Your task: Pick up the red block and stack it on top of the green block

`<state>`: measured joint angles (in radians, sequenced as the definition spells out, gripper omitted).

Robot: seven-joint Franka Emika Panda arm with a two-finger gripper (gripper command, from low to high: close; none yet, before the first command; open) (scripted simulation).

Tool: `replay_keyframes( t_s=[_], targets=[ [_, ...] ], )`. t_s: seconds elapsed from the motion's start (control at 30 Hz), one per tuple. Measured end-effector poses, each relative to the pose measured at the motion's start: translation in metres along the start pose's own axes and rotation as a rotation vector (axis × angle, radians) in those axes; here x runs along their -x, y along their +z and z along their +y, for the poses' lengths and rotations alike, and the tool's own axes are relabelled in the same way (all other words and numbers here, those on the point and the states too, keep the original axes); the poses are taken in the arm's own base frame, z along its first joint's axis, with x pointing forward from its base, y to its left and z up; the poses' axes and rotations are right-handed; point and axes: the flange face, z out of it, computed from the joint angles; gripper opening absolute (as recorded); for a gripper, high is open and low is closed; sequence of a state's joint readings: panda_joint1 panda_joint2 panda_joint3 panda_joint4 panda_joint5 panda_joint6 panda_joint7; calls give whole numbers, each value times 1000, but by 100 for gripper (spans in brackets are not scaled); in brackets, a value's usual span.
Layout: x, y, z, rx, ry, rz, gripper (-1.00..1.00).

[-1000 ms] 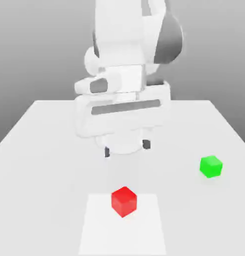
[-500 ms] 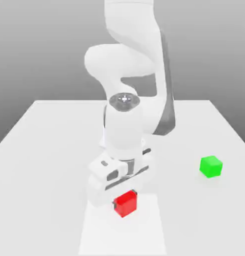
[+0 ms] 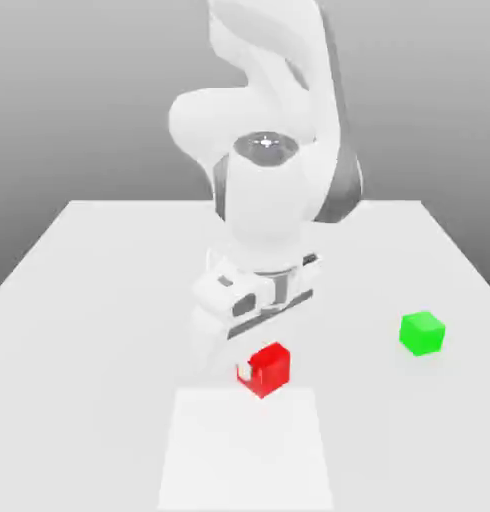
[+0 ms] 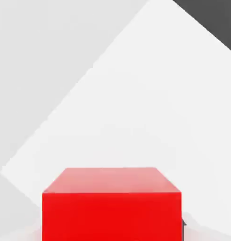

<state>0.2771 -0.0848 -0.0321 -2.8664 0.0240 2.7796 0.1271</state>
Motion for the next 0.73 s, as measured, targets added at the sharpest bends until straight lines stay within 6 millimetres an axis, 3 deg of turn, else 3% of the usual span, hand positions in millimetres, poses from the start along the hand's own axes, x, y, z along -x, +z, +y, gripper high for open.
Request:
replay_keyframes(
  t_s=[0.17,0.37,0.43,0.6,0.63,0.73],
  targets=[
    [37,-12,-107,-5,-301,-4,-100],
    [127,-25,-213,8,-683,-3,-100],
    [141,-15,-224,12,-734,-2,-100],
    [145,27,-227,15,-750,-1,-100],
    [146,35,-227,14,-750,-1,100],
    [145,35,-226,14,-747,-1,100]
  ],
)
